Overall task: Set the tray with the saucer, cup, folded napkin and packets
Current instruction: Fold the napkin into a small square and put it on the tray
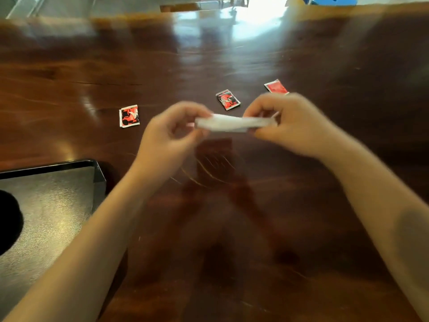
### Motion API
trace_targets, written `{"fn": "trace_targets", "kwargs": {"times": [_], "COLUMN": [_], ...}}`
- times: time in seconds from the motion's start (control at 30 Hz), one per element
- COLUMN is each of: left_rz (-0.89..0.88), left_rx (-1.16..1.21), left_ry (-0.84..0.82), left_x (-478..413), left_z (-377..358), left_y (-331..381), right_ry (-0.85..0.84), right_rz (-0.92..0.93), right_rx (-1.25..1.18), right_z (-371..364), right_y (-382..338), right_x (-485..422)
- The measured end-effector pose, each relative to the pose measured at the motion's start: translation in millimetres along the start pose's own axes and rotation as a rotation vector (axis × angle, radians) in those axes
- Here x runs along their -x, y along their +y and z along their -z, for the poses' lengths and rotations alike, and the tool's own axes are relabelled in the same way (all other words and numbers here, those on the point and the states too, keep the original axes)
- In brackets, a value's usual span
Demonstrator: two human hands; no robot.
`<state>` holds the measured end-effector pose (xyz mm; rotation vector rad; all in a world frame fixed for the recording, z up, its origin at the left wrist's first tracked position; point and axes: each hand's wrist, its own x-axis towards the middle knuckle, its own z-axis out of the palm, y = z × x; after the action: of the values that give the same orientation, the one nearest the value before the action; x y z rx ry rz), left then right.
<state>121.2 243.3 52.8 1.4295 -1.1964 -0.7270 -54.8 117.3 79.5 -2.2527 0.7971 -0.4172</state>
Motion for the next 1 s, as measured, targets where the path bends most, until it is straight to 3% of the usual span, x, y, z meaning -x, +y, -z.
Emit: {"fn": "trace_targets", "kwargs": {"times": [0.2, 0.5, 0.67, 0.8, 0.9, 1.0], "left_rz": [0.205, 0.1, 0.185, 0.237, 0.291, 0.393], "left_rx": [-0.065, -0.225, -0.018, 0.133, 0.165, 0.239], "left_ry": [0.073, 0.022, 0.042, 0.08, 0.141, 0.215], "left_x": [105, 135, 104, 72, 58, 46], "left_z": [-20, -27, -17, -14, -14, -14], "left_y": [-76, -89, -77, -74, -82, -94], "right_ry": [-0.014, -0.097, -0.149, -0.206, -0.284, -0.192], "right_rz": [-0.046, -0.049, -0.084, -0.259, -0.339, -0.317], "right_rx": [0.086, 0.054, -0.103, -0.213, -0.155, -0.019], "right_z": [-103, -120, -98, -93, -104, -116], "right_y": [28, 35, 44, 63, 75, 82], "right_x": [81, 103, 83, 53, 41, 44]}}
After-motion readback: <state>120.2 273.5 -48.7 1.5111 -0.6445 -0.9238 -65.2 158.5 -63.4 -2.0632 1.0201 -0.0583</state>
